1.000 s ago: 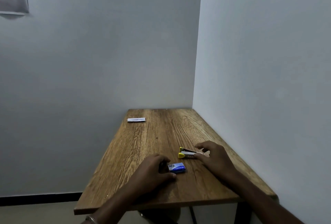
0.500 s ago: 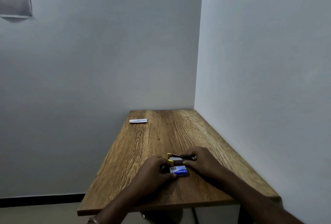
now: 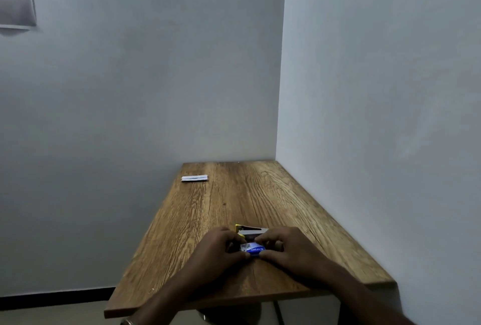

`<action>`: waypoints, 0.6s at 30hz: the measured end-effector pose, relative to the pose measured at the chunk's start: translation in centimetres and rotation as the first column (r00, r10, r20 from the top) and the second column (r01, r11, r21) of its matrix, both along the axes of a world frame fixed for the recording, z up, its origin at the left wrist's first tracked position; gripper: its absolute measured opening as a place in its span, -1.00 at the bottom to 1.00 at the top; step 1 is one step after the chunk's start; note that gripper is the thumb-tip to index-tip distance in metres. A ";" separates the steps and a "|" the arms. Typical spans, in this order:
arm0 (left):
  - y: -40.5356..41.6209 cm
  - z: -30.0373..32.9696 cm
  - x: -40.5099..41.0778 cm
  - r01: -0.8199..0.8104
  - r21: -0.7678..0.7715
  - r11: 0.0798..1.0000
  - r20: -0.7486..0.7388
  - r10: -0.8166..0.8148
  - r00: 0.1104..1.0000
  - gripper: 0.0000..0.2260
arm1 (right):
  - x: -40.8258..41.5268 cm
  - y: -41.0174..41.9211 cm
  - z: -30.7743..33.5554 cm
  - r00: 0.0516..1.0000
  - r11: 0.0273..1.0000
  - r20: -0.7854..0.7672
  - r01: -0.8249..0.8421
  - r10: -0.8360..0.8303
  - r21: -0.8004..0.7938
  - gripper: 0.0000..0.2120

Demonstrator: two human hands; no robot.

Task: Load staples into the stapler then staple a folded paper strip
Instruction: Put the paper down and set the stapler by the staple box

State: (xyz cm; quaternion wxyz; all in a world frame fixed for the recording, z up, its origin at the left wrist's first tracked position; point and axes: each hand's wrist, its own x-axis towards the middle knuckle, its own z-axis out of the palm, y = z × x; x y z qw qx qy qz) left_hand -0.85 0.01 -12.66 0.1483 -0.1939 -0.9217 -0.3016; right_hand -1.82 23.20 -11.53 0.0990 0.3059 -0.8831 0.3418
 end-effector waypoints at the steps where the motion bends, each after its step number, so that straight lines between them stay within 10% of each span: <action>1: 0.0 0.1 0.0 0.002 0.007 1.000 0.006 -0.002 1.000 -0.71 | -0.1 -0.1 0.0 1.000 1.000 -0.008 0.005 -0.005 -0.008 -0.71; 18: 1.0 0.9 -3.0 -0.058 0.120 0.991 0.000 0.058 0.998 -0.73 | -3.5 -0.6 -0.3 0.987 0.974 0.005 0.159 -0.160 -0.160 -0.77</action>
